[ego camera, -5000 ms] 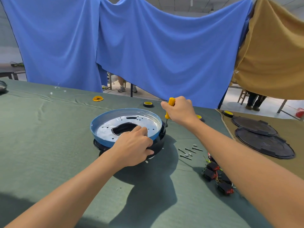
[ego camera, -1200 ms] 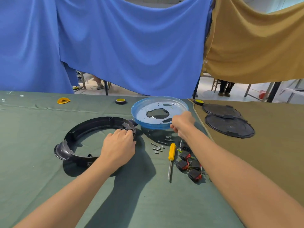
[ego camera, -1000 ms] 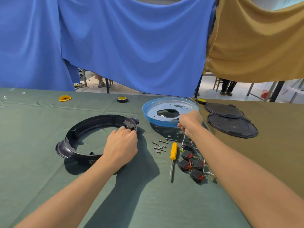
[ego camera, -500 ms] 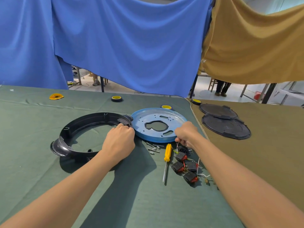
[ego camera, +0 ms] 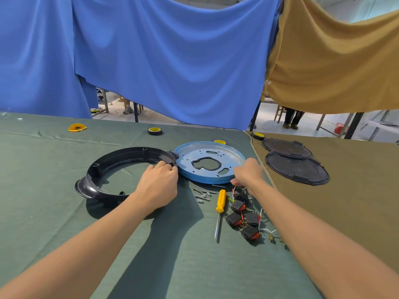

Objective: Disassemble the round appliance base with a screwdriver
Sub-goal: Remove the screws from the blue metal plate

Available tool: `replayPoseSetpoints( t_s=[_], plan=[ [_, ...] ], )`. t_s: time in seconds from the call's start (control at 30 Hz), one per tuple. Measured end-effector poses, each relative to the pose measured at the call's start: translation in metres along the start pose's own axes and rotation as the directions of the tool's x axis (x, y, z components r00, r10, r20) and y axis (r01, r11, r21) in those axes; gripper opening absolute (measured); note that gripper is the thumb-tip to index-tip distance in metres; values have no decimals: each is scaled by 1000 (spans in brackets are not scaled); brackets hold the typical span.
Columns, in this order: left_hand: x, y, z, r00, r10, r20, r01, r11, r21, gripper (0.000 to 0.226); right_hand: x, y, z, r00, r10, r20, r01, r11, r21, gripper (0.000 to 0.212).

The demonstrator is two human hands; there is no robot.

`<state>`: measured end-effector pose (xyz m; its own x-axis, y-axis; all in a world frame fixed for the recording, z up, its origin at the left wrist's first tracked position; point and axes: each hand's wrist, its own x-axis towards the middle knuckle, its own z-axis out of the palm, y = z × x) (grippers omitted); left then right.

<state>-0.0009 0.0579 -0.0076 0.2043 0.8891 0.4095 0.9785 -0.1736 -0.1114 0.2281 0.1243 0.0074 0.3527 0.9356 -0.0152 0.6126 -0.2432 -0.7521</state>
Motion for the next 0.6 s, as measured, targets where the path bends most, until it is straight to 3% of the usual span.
replayPoseSetpoints(
  t_s=[0.1, 0.33, 0.6],
  plan=[
    [-6, -1, -1, 999, -7, 36, 5, 998, 63, 31, -6, 4, 2, 999, -37, -20, 37, 999, -20, 31],
    [-38, -10, -6, 997, -46, -63, 50, 997, 65, 21, -11, 4, 10, 995, -74, -59, 74, 997, 0, 27],
    [-57, -18, -2, 996, -84, -41, 85, 996, 4, 26, -17, 2, 10, 992, -126, 16, 127, 990, -62, 38]
  ],
)
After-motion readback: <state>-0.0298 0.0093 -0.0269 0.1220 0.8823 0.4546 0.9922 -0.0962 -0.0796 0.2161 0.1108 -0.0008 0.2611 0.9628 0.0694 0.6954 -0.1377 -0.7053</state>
